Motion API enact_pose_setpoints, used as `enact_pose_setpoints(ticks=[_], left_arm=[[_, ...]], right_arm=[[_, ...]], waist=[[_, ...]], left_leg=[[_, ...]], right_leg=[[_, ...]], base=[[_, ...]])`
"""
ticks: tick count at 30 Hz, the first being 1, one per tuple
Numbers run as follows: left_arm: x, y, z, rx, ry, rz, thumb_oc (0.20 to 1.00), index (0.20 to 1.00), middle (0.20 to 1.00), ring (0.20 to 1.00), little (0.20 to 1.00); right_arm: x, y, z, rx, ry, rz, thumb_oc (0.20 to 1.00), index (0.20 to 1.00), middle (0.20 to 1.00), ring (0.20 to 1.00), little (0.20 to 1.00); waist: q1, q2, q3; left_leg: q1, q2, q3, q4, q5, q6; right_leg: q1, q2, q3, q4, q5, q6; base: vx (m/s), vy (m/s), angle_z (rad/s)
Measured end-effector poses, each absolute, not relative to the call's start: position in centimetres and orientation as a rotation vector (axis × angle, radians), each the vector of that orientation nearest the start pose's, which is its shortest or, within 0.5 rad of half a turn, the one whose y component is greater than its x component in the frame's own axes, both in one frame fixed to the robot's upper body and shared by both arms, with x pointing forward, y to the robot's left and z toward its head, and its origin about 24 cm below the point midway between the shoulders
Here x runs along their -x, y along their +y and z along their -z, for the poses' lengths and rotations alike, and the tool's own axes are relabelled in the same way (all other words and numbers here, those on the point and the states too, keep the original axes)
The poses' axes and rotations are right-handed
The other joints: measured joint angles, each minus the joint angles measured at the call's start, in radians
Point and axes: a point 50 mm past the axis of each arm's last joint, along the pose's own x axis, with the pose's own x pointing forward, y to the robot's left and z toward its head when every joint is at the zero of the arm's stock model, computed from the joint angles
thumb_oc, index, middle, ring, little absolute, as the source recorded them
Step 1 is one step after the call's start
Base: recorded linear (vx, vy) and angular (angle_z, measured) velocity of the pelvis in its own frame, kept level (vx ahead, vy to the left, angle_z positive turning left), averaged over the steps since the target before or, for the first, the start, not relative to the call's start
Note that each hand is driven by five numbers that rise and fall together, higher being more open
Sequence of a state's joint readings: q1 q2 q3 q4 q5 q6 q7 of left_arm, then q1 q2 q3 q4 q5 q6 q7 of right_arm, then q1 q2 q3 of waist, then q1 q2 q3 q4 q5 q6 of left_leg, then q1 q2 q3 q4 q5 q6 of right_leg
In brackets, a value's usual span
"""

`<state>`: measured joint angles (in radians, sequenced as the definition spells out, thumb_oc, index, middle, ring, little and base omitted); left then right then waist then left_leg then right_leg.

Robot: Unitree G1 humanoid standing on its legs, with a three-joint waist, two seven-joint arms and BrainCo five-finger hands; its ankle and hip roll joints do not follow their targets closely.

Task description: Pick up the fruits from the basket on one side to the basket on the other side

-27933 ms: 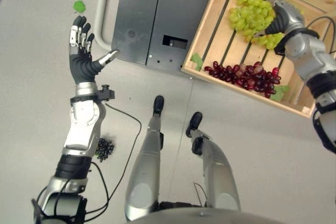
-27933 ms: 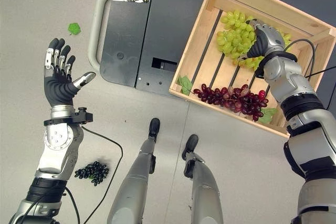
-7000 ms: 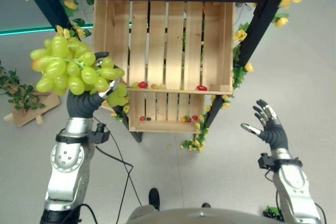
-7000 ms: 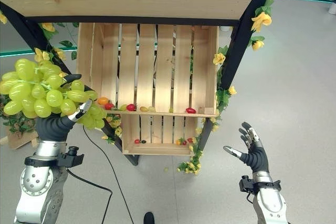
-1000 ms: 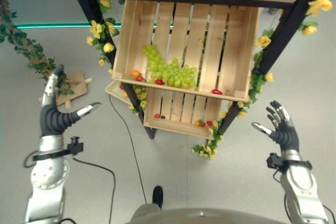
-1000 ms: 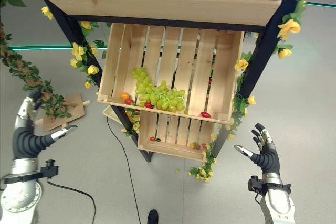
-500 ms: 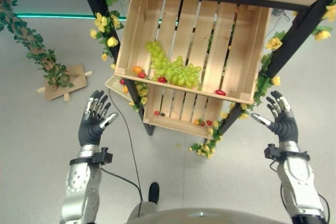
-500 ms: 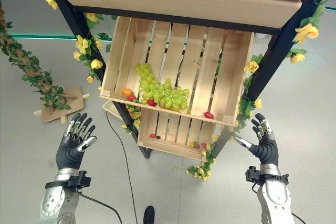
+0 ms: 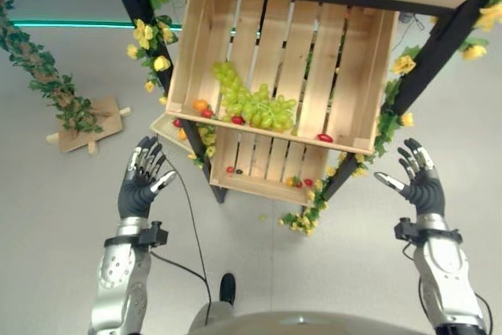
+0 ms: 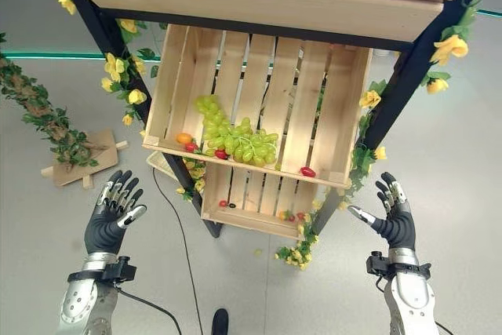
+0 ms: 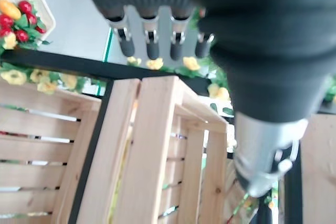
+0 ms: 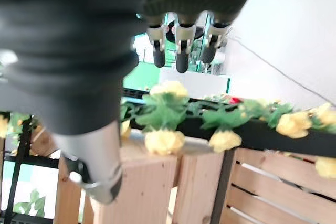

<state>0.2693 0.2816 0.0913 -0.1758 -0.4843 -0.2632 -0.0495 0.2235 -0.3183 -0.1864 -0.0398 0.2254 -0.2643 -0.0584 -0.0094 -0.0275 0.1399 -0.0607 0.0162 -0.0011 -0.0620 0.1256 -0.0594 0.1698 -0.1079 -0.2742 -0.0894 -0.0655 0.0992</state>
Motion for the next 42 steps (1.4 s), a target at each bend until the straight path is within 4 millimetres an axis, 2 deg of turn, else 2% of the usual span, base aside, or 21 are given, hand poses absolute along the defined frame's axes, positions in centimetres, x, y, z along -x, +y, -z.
enact_pose_setpoints(ticks=[4, 8, 12, 14, 17, 19, 20, 21, 23, 25, 26, 27, 29, 31, 33, 35, 37, 38, 39, 40, 42], left_arm=[[-19.6, 23.3, -6.7, 0.147, -0.224, -0.091, 1.0, 1.0, 1.0, 1.0, 1.0], [-20.0, 23.1, -7.1, 0.133, -0.241, -0.086, 1.0, 1.0, 1.0, 1.0, 1.0], [-20.9, 23.4, -8.8, -0.05, -0.298, -0.055, 1.0, 1.0, 1.0, 1.0, 1.0], [-20.9, 24.0, -9.3, -0.098, -0.317, -0.076, 1.0, 1.0, 1.0, 1.0, 1.0], [-21.0, 25.0, -10.4, -0.119, -0.371, -0.125, 1.0, 1.0, 1.0, 1.0, 1.0], [-21.2, 25.0, -10.6, -0.113, -0.378, -0.134, 1.0, 1.0, 1.0, 1.0, 1.0], [-21.2, 24.9, -10.6, -0.111, -0.378, -0.131, 1.0, 1.0, 1.0, 1.0, 1.0], [-21.1, 24.8, -10.6, -0.111, -0.377, -0.131, 1.0, 1.0, 1.0, 1.0, 1.0], [-21.1, 24.4, -10.9, -0.134, -0.396, -0.116, 1.0, 1.0, 1.0, 1.0, 1.0], [-21.2, 24.2, -11.5, -0.136, -0.422, -0.109, 1.0, 1.0, 1.0, 1.0, 1.0], [-21.4, 24.0, -11.8, -0.13, -0.44, -0.106, 1.0, 1.0, 1.0, 1.0, 1.0], [-21.4, 23.8, -11.7, -0.117, -0.439, -0.107, 1.0, 1.0, 1.0, 1.0, 1.0], [-21.2, 23.5, -11.2, -0.086, -0.431, -0.12, 1.0, 1.0, 1.0, 1.0, 1.0], [-20.9, 23.2, -10.3, -0.037, -0.402, -0.13, 1.0, 1.0, 1.0, 1.0, 1.0], [-20.6, 23.2, -9.8, -0.012, -0.374, -0.131, 1.0, 1.0, 1.0, 1.0, 1.0], [-21.0, 22.8, -9.5, 0.004, -0.364, -0.123, 1.0, 1.0, 1.0, 1.0, 1.0], [-20.9, 22.9, -9.5, 0.005, -0.369, -0.134, 1.0, 1.0, 1.0, 1.0, 1.0], [-21.0, 22.9, -9.6, 0.004, -0.373, -0.141, 1.0, 1.0, 1.0, 1.0, 1.0], [-21.1, 22.9, -9.7, 0.002, -0.376, -0.142, 1.0, 1.0, 1.0, 1.0, 1.0], [-21.0, 23.0, -9.7, -0.003, -0.375, -0.142, 1.0, 1.0, 1.0, 1.0, 1.0], [-21.0, 23.1, -9.8, -0.004, -0.382, -0.147, 1.0, 1.0, 1.0, 1.0, 1.0]], right_arm=[[-20.2, -26.2, -5.6, 0.136, -0.147, 0.257, 1.0, 1.0, 1.0, 1.0, 1.0], [-20.7, -26.2, -6.2, 0.148, -0.169, 0.248, 1.0, 1.0, 1.0, 1.0, 1.0], [-20.7, -26.3, -6.4, 0.157, -0.182, 0.249, 1.0, 1.0, 1.0, 1.0, 1.0], [-21.8, -25.6, -7.2, 0.142, -0.223, 0.231, 1.0, 1.0, 1.0, 1.0, 1.0], [-23.1, -24.3, -8.3, 0.137, -0.279, 0.171, 1.0, 1.0, 1.0, 1.0, 1.0], [-22.9, -24.4, -8.1, 0.141, -0.268, 0.172, 1.0, 1.0, 1.0, 1.0, 1.0], [-22.5, -24.5, -7.6, 0.145, -0.246, 0.172, 1.0, 1.0, 1.0, 1.0, 1.0], [-22.2, -24.6, -7.4, 0.146, -0.232, 0.17, 1.0, 1.0, 1.0, 1.0, 1.0], [-21.7, -24.8, -7.0, 0.153, -0.214, 0.17, 1.0, 1.0, 1.0, 1.0, 1.0], [-21.7, -24.7, -7.4, 0.158, -0.228, 0.162, 1.0, 1.0, 1.0, 1.0, 1.0], [-21.7, -24.7, -7.5, 0.158, -0.234, 0.159, 1.0, 1.0, 1.0, 1.0, 1.0], [-21.8, -24.8, -7.5, 0.16, -0.23, 0.161, 1.0, 1.0, 1.0, 1.0, 1.0], [-21.6, -24.8, -7.2, 0.164, -0.214, 0.161, 1.0, 1.0, 1.0, 1.0, 1.0], [-21.3, -25.3, -7.3, 0.185, -0.21, 0.167, 1.0, 1.0, 1.0, 1.0, 1.0], [-20.9, -25.9, -7.2, 0.205, -0.196, 0.172, 1.0, 1.0, 1.0, 1.0, 1.0], [-20.2, -26.6, -6.8, 0.197, -0.177, 0.212, 1.0, 1.0, 1.0, 1.0, 1.0], [-20.1, -26.6, -6.8, 0.195, -0.176, 0.211, 1.0, 1.0, 1.0, 1.0, 1.0], [-20.2, -26.8, -7.1, 0.218, -0.179, 0.205, 1.0, 1.0, 1.0, 1.0, 1.0], [-20.2, -26.9, -7.1, 0.218, -0.179, 0.209, 1.0, 1.0, 1.0, 1.0, 1.0], [-20.2, -26.8, -6.9, 0.216, -0.172, 0.206, 1.0, 1.0, 1.0, 1.0, 1.0], [-20.3, -26.3, -6.9, 0.21, -0.177, 0.185, 1.0, 1.0, 1.0, 1.0, 1.0]], waist=[[0.002, -0.006, 0.007], [0.001, -0.003, 0.018], [-0.031, -0.011, 0.052], [-0.023, -0.018, 0.066], [0.009, -0.023, 0.084], [0.023, -0.01, 0.093], [0.026, -0.008, 0.093], [0.032, -0.006, 0.092], [0.036, -0.009, 0.087], [0.059, -0.015, 0.083], [0.075, -0.024, 0.074], [0.073, -0.012, 0.072], [0.077, 0.005, 0.06], [0.079, 0.024, 0.039], [0.077, 0.036, 0.037], [0.051, 0.062, 0.046], [0.058, 0.074, 0.047], [0.049, 0.087, 0.048], [0.05, 0.075, 0.06], [0.053, 0.046, 0.06], [0.048, -0.009, 0.053]], left_leg=[[-0.004, 0.003, -0.012, 0.07, -0.054, -0.01], [-0.007, -0.007, -0.083, 0.152, -0.127, -0.013], [-0.036, -0.035, -0.079, 0.213, -0.158, 0.009], [-0.068, -0.038, -0.024, 0.24, -0.166, 0.025], [-0.1, -0.019, 0.08, 0.264, -0.183, 0.06], [-0.103, 0.002, 0.109, 0.259, -0.189, 0.072], [-0.104, 0.018, 0.128, 0.267, -0.178, 0.073], [-0.098, 0.024, 0.127, 0.266, -0.181, 0.074], [-0.091, 0.034, 0.123, 0.272, -0.168, 0.063], [-0.097, 0.033, 0.127, 0.28, -0.15, 0.039], [-0.126, 0.029, 0.108, 0.293, -0.139, 0.024], [-0.142, 0.035, 0.086, 0.302, -0.132, 0.024], [-0.145, 0.055, 0.05, 0.284, -0.108, 0.003], [-0.175, 0.11, 0.03, 0.273, -0.066, -0.032], [-0.178, 0.124, -0.003, 0.204, -0.011, -0.062], [-0.176, 0.132, -0.025, 0.164, 0.04, -0.065], [-0.152, 0.148, -0.023, 0.131, 0.039, -0.073], [-0.161, 0.161, 0.008, 0.132, 0.033, -0.055], [-0.163, 0.164, 0.032, 0.141, 0.008, -0.054], [-0.155, 0.13, 0.032, 0.218, -0.048, -0.038], [-0.142, 0.043, 0.043, 0.416, -0.102, -0.053]], right_leg=[[-0.016, -0.007, 0.066, 0.012, 0.003, -0.002], [-0.034, -0.019, 0.133, 0.05, 0.001, 0.01], [-0.103, -0.049, 0.171, 0.147, -0.028, 0.031], [-0.183, -0.062, 0.247, 0.177, -0.013, 0.05], [-0.266, -0.066, 0.271, 0.16, 0.079, 0.05], [-0.282, -0.071, 0.211, 0.246, 0.037, 0.029], [-0.274, -0.057, 0.174, 0.356, -0.039, 0.039], [-0.269, -0.046, 0.177, 0.407, -0.08, 0.027], [-0.191, -0.002, 0.207, 0.499, -0.172, 0.056], [-0.142, 0.012, 0.224, 0.433, -0.208, 0.044], [-0.116, 0.019, 0.238, 0.347, -0.237, -0.009], [-0.11, 0.036, 0.233, 0.322, -0.223, -0.054], [-0.123, 0.064, 0.225, 0.321, -0.212, -0.073], [-0.152, 0.115, 0.198, 0.324, -0.203, -0.104], [-0.18, 0.154, 0.18, 0.335, -0.195, -0.128], [-0.152, 0.184, 0.125, 0.323, -0.196, -0.153], [-0.154, 0.194, 0.118, 0.342, -0.2, -0.17], [-0.159, 0.198, 0.09, 0.354, -0.198, -0.191], [-0.157, 0.19, 0.082, 0.354, -0.194, -0.192], [-0.163, 0.151, 0.069, 0.354, -0.187, -0.205], [-0.141, 0.093, 0.049, 0.309, -0.16, -0.189]], base=[[-0.05, 0.084, -0.43], [-0.1, 0.182, -0.5], [-0.21, 0.216, -0.22], [-0.31, 0.18, -1.03], [-0.23, 0.114, -1.33], [-0.15, 0.018, -0.68], [-0.12, -0.067, -0.35], [-0.1, -0.059, -0.25], [-0.2, -0.179, -0.07], [-0.27, -0.262, -0.08], [-0.3, -0.288, 0.0], [-0.23, -0.219, 0.11], [-0.37, -0.346, 0.12], [-0.33, -0.322, 0.06], [-0.26, -0.296, 0.3], [-0.31, -0.307, 0.9], [-0.22, -0.169, 0.35], [-0.15, -0.118, 0.37], [-0.21, -0.142, 0.34], [-0.2, -0.122, 0.06], [-0.11, -0.077, 0.15]])
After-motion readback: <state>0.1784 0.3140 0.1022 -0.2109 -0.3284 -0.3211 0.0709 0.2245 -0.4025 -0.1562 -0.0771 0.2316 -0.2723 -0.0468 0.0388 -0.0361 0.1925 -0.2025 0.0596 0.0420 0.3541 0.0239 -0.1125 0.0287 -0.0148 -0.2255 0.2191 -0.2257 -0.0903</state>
